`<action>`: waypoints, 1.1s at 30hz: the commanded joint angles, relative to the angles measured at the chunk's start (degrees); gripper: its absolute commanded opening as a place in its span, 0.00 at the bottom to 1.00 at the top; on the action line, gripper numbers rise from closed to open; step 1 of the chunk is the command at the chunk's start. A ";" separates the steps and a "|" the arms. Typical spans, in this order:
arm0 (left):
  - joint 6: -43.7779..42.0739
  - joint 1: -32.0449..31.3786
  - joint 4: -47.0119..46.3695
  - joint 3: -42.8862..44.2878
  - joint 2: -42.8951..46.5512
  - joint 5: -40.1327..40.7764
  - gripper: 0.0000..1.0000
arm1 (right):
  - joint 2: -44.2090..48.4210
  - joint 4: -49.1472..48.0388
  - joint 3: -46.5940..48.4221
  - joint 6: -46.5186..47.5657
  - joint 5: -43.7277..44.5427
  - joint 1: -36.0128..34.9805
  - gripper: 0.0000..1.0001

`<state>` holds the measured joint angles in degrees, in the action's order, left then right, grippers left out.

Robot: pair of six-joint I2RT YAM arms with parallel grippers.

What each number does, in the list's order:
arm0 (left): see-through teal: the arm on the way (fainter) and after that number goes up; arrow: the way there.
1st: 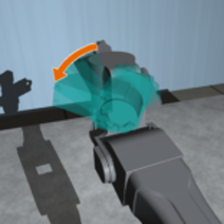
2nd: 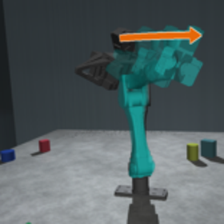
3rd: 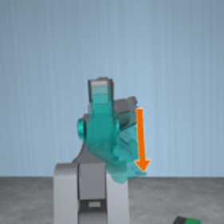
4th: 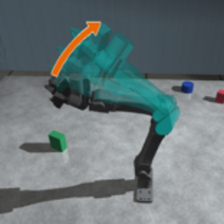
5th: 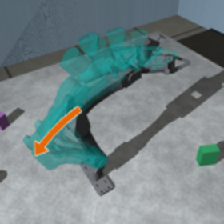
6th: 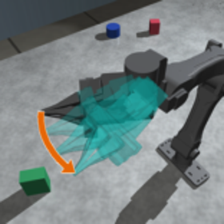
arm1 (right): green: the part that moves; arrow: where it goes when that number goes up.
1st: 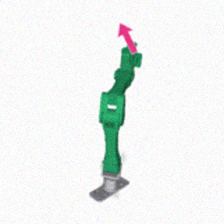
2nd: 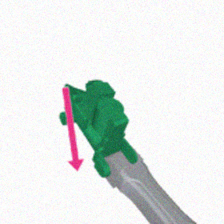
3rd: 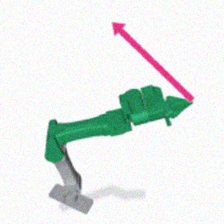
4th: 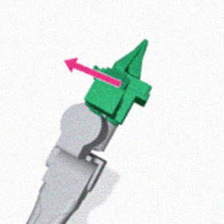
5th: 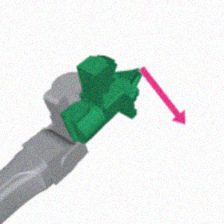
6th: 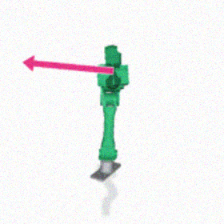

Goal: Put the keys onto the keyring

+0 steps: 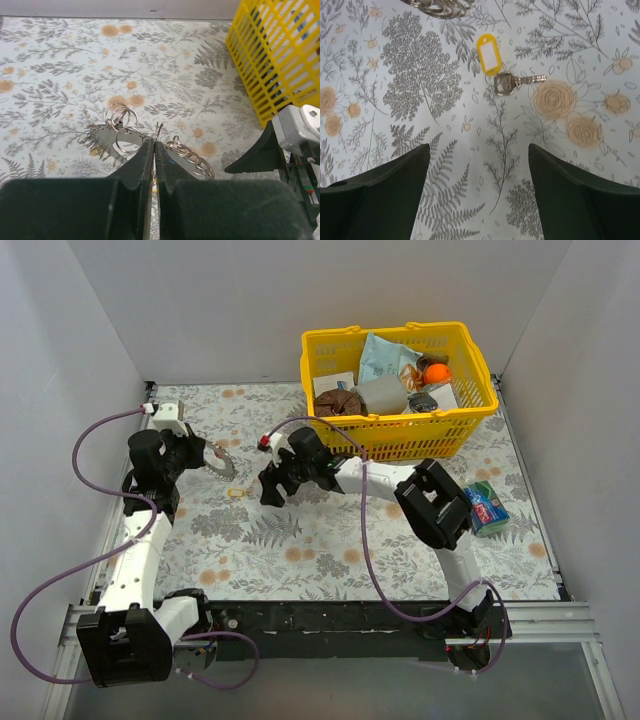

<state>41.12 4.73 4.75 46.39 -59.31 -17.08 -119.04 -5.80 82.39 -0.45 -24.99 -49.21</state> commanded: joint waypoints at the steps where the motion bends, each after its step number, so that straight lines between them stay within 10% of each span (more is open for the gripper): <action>1: -1.22 1.24 -0.71 -0.07 3.14 7.31 0.00 | -5.13 3.42 9.51 0.27 5.12 -1.68 0.84; 21: -1.57 1.86 -0.80 0.37 4.20 13.30 0.00 | -16.39 -5.80 17.45 -2.54 6.71 -3.61 0.50; 33: -1.75 1.86 -1.24 0.54 3.85 12.16 0.00 | -16.22 -10.63 16.13 -3.15 5.92 -3.70 0.47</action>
<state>39.86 6.26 5.98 46.19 -57.25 -4.86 -135.17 -11.03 98.54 -2.83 -18.00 -52.90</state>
